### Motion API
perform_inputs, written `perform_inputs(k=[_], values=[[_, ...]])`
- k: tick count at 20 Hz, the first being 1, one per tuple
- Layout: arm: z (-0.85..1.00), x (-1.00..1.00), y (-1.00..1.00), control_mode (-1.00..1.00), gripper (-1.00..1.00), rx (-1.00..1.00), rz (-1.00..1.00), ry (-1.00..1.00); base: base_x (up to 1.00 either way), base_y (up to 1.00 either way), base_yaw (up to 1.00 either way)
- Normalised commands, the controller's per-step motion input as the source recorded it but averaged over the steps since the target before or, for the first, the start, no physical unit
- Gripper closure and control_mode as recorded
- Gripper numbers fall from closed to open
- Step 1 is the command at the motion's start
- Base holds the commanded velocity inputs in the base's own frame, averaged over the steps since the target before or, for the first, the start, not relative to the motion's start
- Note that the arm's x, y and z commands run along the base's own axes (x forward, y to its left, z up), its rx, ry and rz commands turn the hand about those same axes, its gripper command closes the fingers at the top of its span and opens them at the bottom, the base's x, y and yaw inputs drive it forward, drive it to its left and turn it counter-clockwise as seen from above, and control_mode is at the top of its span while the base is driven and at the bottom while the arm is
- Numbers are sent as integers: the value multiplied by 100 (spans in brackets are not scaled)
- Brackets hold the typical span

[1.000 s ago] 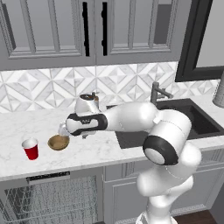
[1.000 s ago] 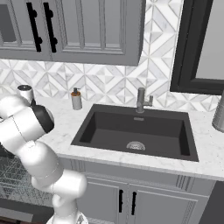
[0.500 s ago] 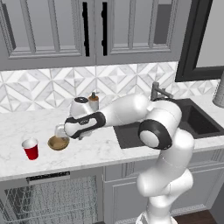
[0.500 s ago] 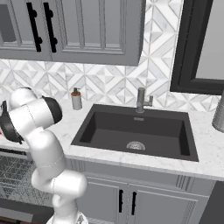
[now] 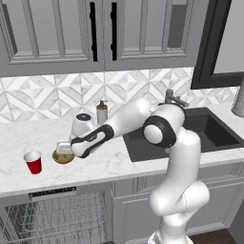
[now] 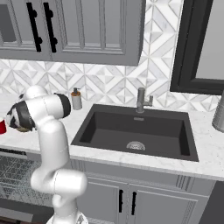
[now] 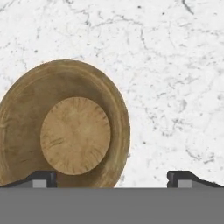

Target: Pick up the cup and bowl from the counter, place them in the dishwasher, and close the dishwasher door.

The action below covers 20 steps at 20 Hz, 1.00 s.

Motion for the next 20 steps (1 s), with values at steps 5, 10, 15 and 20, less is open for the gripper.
perform_inputs(k=[5,10,15,20], values=[[-14,0,4,-100,-100,0,-1,0,0,0,0],[0,6,5,-100,-100,0,0,0,0,0,0],[-1,0,1,-100,-100,0,0,1,0,0,0],[-13,0,4,-100,-100,0,0,0,0,0,0]])
